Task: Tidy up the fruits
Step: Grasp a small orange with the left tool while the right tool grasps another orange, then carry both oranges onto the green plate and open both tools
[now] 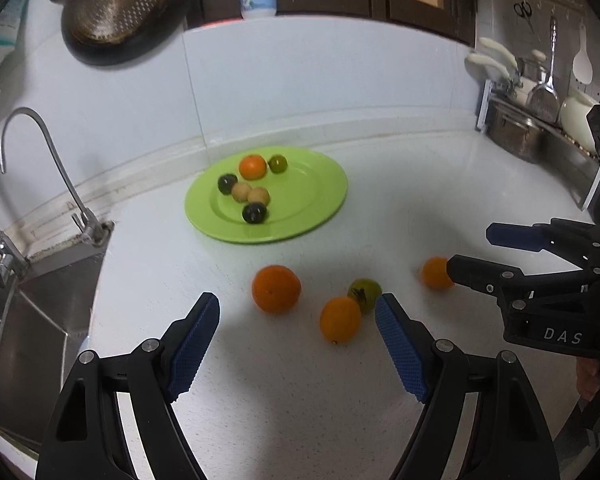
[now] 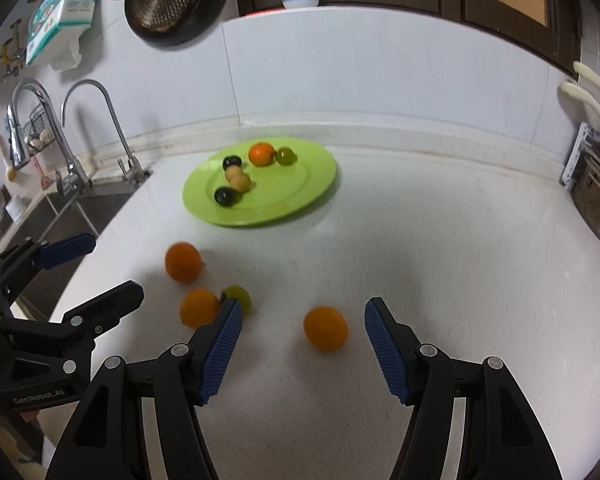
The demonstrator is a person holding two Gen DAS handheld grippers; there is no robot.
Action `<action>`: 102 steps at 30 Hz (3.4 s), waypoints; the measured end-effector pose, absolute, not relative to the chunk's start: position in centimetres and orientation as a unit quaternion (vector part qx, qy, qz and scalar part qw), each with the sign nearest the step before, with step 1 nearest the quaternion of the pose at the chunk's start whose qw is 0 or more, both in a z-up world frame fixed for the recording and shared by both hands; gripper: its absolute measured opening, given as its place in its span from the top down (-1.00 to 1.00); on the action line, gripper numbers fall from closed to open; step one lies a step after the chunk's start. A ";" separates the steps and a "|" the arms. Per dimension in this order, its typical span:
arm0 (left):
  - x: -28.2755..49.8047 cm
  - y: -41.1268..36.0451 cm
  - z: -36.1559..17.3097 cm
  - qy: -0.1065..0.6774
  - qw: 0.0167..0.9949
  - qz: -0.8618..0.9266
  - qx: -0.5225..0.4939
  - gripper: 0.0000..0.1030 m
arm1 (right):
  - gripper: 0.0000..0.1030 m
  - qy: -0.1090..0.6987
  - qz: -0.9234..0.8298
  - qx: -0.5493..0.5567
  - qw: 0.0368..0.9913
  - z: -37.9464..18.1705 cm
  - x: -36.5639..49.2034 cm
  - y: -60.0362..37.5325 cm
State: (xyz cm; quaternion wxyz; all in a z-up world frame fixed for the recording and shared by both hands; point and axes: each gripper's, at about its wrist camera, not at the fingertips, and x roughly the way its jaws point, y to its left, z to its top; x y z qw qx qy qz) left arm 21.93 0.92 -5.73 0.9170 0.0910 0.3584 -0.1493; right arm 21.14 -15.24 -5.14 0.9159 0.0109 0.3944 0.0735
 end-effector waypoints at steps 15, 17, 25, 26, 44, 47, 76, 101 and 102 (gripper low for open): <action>24.3 -0.7 -9.8 0.413 0.890 -0.171 0.085 -0.52 | -0.24 0.437 0.070 0.015 0.897 -8.9 22.5 -16.3; 24.6 -0.9 -10.1 0.416 0.889 -0.172 0.086 -0.45 | -0.20 0.439 0.071 0.013 0.895 -9.2 22.7 -16.3; 25.6 -1.2 -10.9 0.427 0.883 -0.177 0.085 -0.14 | 0.00 0.452 0.074 0.016 0.889 -10.2 23.9 -16.5; 25.7 -1.2 -10.9 0.428 0.882 -0.178 0.083 -0.09 | 0.02 0.453 0.076 0.016 0.888 -10.3 24.0 -16.5; 25.2 -1.2 -10.0 0.425 0.881 -0.199 0.065 0.38 | 0.33 0.444 0.081 0.009 0.892 -9.8 24.3 -16.2; 24.8 -1.0 -9.2 0.416 0.884 -0.201 0.064 0.38 | 0.33 0.436 0.086 0.011 0.896 -9.0 24.0 -16.0; 23.7 1.7 -0.3 0.295 0.936 -0.184 0.059 0.38 | 0.33 0.308 0.128 0.005 0.943 0.6 22.7 -12.7; 31.7 1.8 1.1 0.291 0.944 -0.155 0.031 0.38 | 0.33 0.277 0.125 -0.007 0.953 2.2 29.4 -11.7; 32.0 1.8 1.0 0.292 0.943 -0.155 0.032 0.38 | 0.33 0.278 0.126 -0.008 0.952 2.2 29.8 -11.6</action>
